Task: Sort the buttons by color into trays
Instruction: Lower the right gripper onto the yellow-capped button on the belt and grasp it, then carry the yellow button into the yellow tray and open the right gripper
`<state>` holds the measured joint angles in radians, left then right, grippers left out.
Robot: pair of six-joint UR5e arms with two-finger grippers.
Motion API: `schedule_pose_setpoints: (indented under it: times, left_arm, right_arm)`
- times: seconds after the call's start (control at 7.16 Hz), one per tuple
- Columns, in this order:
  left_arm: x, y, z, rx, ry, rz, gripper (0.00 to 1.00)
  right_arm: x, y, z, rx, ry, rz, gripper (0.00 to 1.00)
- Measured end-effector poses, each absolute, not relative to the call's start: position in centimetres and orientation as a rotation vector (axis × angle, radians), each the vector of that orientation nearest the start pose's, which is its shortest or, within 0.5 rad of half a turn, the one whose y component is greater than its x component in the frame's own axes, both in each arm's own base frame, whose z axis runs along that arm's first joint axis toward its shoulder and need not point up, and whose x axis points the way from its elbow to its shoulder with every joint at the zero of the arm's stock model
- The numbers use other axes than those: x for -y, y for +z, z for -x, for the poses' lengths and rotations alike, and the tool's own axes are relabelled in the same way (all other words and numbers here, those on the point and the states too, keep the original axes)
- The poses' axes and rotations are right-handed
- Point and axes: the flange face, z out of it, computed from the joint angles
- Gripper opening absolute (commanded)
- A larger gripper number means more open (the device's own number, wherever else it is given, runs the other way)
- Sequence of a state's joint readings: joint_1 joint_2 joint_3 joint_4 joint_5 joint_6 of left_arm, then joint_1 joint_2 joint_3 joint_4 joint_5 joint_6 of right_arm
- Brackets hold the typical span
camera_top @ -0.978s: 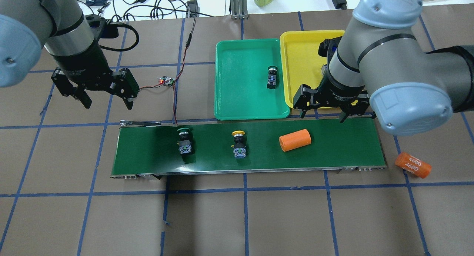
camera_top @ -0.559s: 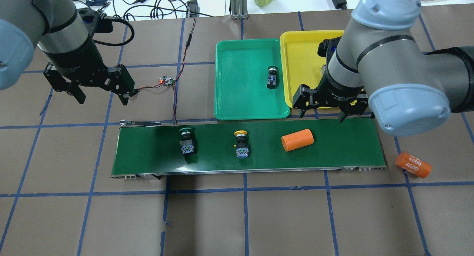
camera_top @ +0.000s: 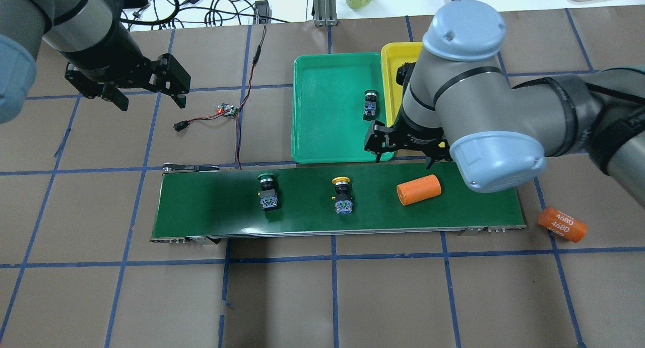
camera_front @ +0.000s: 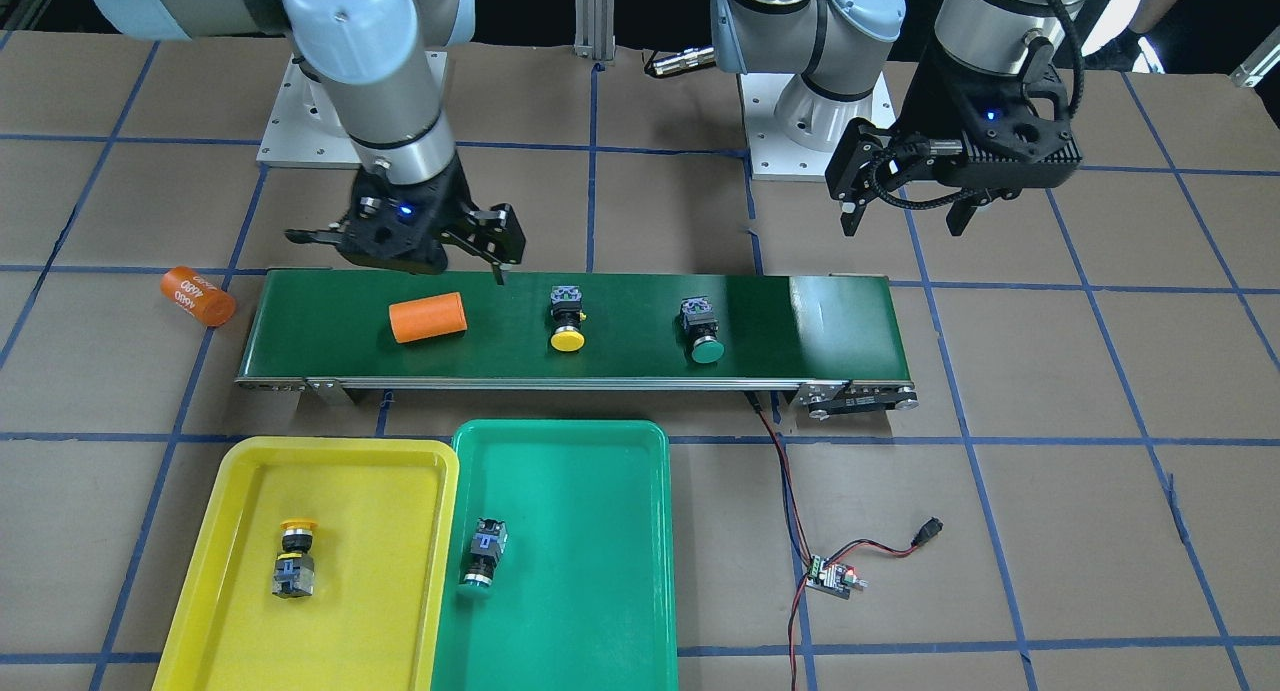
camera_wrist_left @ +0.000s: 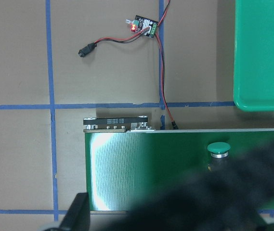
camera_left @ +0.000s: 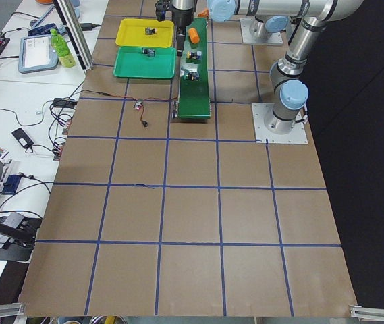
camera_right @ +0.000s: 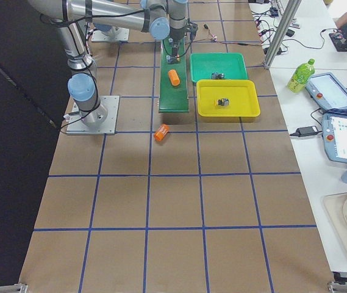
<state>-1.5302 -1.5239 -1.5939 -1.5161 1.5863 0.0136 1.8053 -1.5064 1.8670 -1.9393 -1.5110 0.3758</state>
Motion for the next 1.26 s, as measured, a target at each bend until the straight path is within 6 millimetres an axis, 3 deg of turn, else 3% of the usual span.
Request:
schedule_pose_setpoints:
  times: [0.28,0.7,0.84,0.98,1.12,1.26]
  left_arm:
    - [48.8,51.3,10.9,-3.124,-0.071,0.094,1.00]
    - [48.9,51.5,10.8,-3.119,-0.057,0.096,1.00]
    - [48.8,51.4,10.9,-3.119,-0.053,0.092,1.00]
    - [48.6,51.4,10.9,-3.120,-0.052,0.091,1.00]
    - [48.5,51.4,11.0,-3.122,-0.054,0.090,1.00]
    - [48.5,51.5,11.0,-3.125,-0.056,0.089,1.00]
  right_arm:
    - [45.0,31.1,-30.2,-3.082,-0.011,-0.106,1.00]
    - [44.7,27.1,-31.4,-3.097,0.058,-0.038,1.00]
    - [44.3,25.5,-31.1,-3.110,0.103,-0.020,0.73]
    - [44.1,24.3,-30.8,-3.121,0.133,-0.013,0.18]
    - [44.1,23.6,-30.6,-3.125,0.152,-0.012,0.00]
    - [44.0,23.3,-30.5,-3.128,0.171,-0.012,0.00]
